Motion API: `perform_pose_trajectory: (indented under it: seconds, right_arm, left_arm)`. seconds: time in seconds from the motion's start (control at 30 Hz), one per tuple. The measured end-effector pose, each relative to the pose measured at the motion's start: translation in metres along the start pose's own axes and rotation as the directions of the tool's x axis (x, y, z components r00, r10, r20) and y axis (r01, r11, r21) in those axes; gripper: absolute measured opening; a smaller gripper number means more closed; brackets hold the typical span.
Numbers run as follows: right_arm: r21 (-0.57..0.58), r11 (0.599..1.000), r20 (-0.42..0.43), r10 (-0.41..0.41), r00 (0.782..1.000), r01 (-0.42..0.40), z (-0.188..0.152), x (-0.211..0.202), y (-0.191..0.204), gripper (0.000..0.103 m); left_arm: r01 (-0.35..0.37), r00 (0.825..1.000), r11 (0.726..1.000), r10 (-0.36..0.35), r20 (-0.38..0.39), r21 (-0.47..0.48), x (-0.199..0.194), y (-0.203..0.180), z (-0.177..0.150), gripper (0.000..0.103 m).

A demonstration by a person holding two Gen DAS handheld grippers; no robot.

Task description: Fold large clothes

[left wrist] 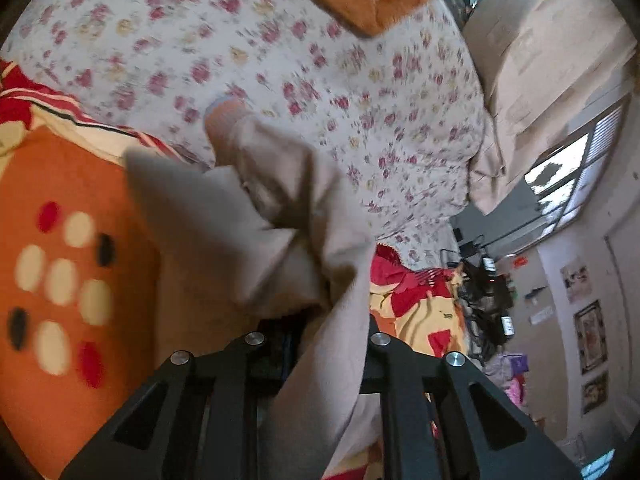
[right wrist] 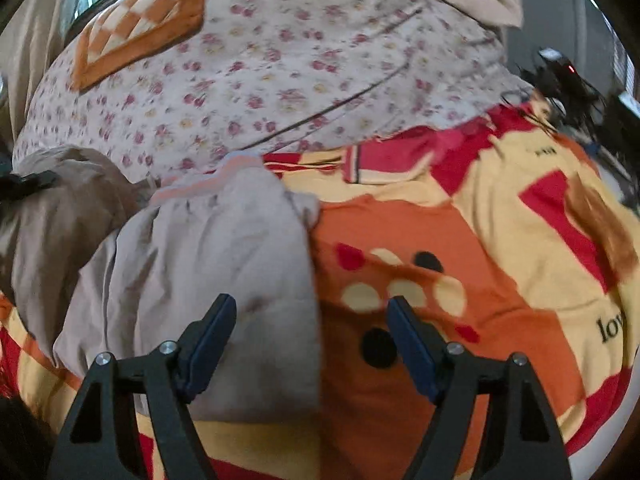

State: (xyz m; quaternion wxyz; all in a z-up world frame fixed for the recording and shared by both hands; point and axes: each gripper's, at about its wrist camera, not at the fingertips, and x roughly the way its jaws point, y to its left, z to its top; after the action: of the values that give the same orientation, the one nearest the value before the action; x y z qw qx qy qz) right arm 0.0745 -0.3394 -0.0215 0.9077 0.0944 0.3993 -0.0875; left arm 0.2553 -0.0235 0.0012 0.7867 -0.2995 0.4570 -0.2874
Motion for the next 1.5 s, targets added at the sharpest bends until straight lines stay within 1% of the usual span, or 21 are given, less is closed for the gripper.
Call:
perform_pose_trajectory:
  seconds: [0.1, 0.2, 0.4, 0.5, 0.6, 0.63, 0.67, 0.73, 0.83, 0.9, 0.97, 1.03, 1.07, 1.13, 1.17, 1.23, 1.3, 1.37, 1.43, 1.47, 1.5]
  right_arm:
    - [0.018, 1.0, 0.0, -0.005, 1.0, 0.005, -0.003, -0.002, -0.015, 0.081]
    - [0.055, 0.998, 0.008, 0.0, 1.0, 0.0, -0.007, -0.009, -0.032, 0.081]
    - [0.125, 0.992, 0.028, -0.009, 1.0, 0.005, -0.007, -0.017, -0.07, 0.081]
    - [0.166, 0.986, 0.033, -0.019, 0.999, 0.013, -0.006, -0.018, -0.085, 0.081]
    - [0.196, 0.981, 0.035, -0.022, 0.999, 0.014, -0.003, -0.016, -0.095, 0.081]
    - [0.202, 0.979, 0.04, -0.023, 0.999, 0.015, -0.001, -0.016, -0.096, 0.081]
    - [0.204, 0.979, 0.042, -0.027, 0.999, 0.017, -0.001, -0.016, -0.097, 0.081]
    - [0.205, 0.978, 0.054, -0.037, 0.998, 0.025, 0.001, -0.017, -0.096, 0.081]
    - [0.196, 0.979, 0.058, -0.058, 0.997, 0.046, 0.001, -0.017, -0.092, 0.081]
    - [0.192, 0.98, 0.061, -0.068, 0.996, 0.055, 0.001, -0.018, -0.091, 0.081]
    - [0.188, 0.98, 0.073, -0.076, 0.994, 0.061, 0.0, -0.021, -0.088, 0.081]
    - [0.167, 0.985, 0.109, -0.07, 0.992, 0.051, -0.001, -0.028, -0.082, 0.081]
    - [0.154, 0.987, 0.129, -0.063, 0.99, 0.042, -0.001, -0.032, -0.078, 0.08]
    - [0.105, 0.994, 0.197, -0.023, 0.98, 0.003, 0.001, -0.042, -0.064, 0.073]
    - [0.078, 0.997, 0.228, 0.001, 0.974, -0.019, 0.002, -0.046, -0.056, 0.072]
    - [0.018, 0.994, 0.283, 0.095, 0.955, -0.104, 0.006, -0.053, -0.037, 0.052]
    - [-0.03, 0.983, 0.313, 0.183, 0.932, -0.183, 0.01, -0.056, -0.021, 0.04]
    - [-0.091, 0.962, 0.344, 0.273, 0.899, -0.257, 0.015, -0.059, 0.001, 0.038]
    - [-0.136, 0.926, 0.332, 0.378, 0.864, -0.353, 0.02, -0.057, 0.021, 0.038]
    - [-0.159, 0.905, 0.309, 0.425, 0.851, -0.394, 0.022, -0.053, 0.034, 0.037]
    - [-0.19, 0.89, 0.265, 0.453, 0.851, -0.414, 0.024, -0.044, 0.049, 0.037]
  left_arm:
    - [-0.054, 0.998, 0.999, 0.054, -0.036, 0.0, 0.047, -0.031, -0.012, 0.005]
    - [-0.085, 0.994, 0.996, 0.086, -0.069, 0.013, 0.084, -0.052, -0.027, 0.005]
    - [-0.132, 0.984, 0.991, 0.133, -0.12, 0.013, 0.141, -0.061, -0.062, 0.004]
    - [-0.132, 0.984, 0.991, 0.135, -0.118, 0.029, 0.151, -0.063, -0.077, 0.005]
    - [-0.142, 0.986, 0.988, 0.146, -0.081, 0.052, 0.15, -0.069, -0.085, 0.012]
    - [-0.139, 0.987, 0.989, 0.142, -0.079, 0.047, 0.148, -0.07, -0.085, 0.016]
    - [-0.125, 0.988, 0.991, 0.128, -0.082, 0.043, 0.145, -0.072, -0.087, 0.021]
    - [-0.092, 0.992, 0.995, 0.096, -0.088, 0.047, 0.139, -0.078, -0.087, 0.024]
    - [-0.014, 0.996, 0.998, 0.019, -0.086, 0.057, 0.116, -0.087, -0.082, 0.024]
    - [0.022, 0.999, 0.994, -0.017, -0.049, 0.102, 0.093, -0.094, -0.078, 0.024]
    - [0.018, 1.0, 0.987, -0.017, -0.004, 0.159, 0.065, -0.093, -0.071, 0.024]
    - [-0.028, 0.999, 0.98, 0.021, 0.036, 0.198, 0.039, -0.082, -0.067, 0.024]
    - [-0.071, 0.997, 0.972, 0.061, 0.05, 0.225, 0.028, -0.074, -0.067, 0.024]
    - [-0.136, 0.991, 0.949, 0.133, 0.03, 0.285, 0.018, -0.058, -0.072, 0.024]
    - [-0.147, 0.988, 0.94, 0.151, 0.012, 0.307, 0.017, -0.053, -0.078, 0.024]
    - [-0.14, 0.986, 0.918, 0.164, -0.032, 0.372, 0.016, -0.045, -0.099, 0.024]
    - [-0.127, 0.982, 0.884, 0.177, -0.071, 0.449, 0.023, -0.046, -0.125, 0.024]
    - [-0.078, 0.978, 0.86, 0.164, -0.13, 0.504, 0.033, -0.046, -0.152, 0.024]
    - [-0.036, 0.973, 0.848, 0.15, -0.175, 0.528, 0.041, -0.045, -0.172, 0.024]
    - [-0.036, 0.973, 0.841, 0.152, -0.171, 0.54, 0.041, -0.044, -0.177, 0.024]
    - [-0.038, 0.975, 0.837, 0.15, -0.163, 0.546, 0.041, -0.043, -0.18, 0.024]
